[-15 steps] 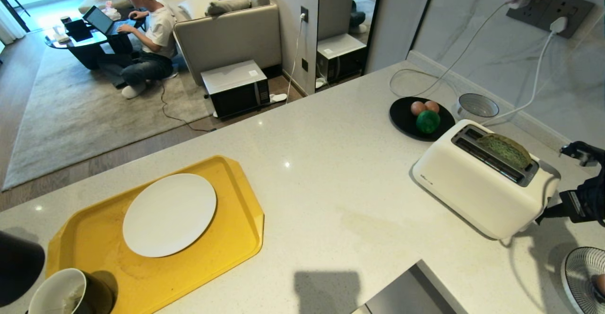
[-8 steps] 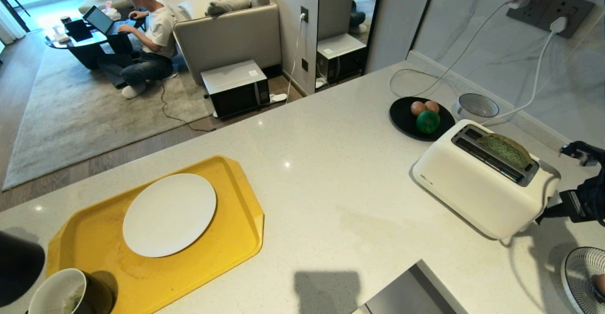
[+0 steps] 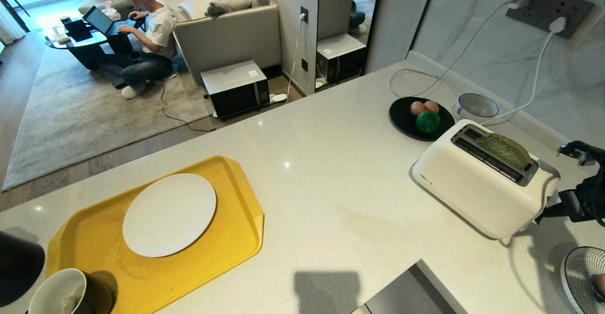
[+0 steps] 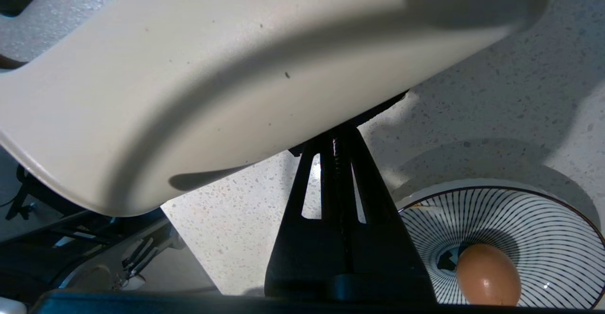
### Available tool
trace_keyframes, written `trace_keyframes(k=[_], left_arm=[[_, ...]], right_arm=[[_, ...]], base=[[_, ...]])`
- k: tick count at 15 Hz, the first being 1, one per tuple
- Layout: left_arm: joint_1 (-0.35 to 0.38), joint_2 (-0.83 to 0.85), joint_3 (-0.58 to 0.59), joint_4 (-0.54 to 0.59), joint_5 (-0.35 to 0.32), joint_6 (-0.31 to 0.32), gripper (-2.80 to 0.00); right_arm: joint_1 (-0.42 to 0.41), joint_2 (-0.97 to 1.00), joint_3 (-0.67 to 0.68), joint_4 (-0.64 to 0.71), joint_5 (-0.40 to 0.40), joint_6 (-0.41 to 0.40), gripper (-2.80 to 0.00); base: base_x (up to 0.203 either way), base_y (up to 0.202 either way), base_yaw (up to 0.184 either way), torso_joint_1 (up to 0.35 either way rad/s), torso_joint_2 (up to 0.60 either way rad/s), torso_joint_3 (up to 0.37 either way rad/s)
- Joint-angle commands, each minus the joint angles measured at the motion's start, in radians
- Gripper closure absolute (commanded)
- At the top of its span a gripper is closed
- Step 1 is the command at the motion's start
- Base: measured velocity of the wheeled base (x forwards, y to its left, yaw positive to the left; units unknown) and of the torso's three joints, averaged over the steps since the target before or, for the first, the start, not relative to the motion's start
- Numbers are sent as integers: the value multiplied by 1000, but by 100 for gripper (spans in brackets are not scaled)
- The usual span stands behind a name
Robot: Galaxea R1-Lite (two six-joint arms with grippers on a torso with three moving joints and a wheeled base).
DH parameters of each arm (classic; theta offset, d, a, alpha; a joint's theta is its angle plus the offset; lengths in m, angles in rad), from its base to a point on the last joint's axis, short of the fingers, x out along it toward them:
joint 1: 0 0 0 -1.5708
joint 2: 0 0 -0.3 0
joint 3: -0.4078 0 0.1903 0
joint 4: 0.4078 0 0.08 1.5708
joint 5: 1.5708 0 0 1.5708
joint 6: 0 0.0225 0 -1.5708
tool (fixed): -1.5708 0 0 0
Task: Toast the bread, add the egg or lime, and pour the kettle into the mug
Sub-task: Use a bread toaster
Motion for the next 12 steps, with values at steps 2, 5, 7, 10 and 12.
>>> trace_keyframes(k=[2,5,7,10,12], left_arm=[[0,0,0,0,0,-1,0],[0,0,0,0,0,1,0],[0,0,0,0,0,1,0],[0,0,0,0,0,1,0],[0,0,0,0,0,1,0]], right_arm=[[0,5,1,3,3,-3,0],[0,6,1,3,3,-1,0],[0,6,-1,3,3,-1,0],[0,10,-2,3,3,-1,0],[0,10,-4,3,3,-1,0]], base=[[0,0,0,0,0,0],[0,0,0,0,0,0],[0,0,0,0,0,0],[0,0,0,0,0,0],[0,0,0,0,0,0]])
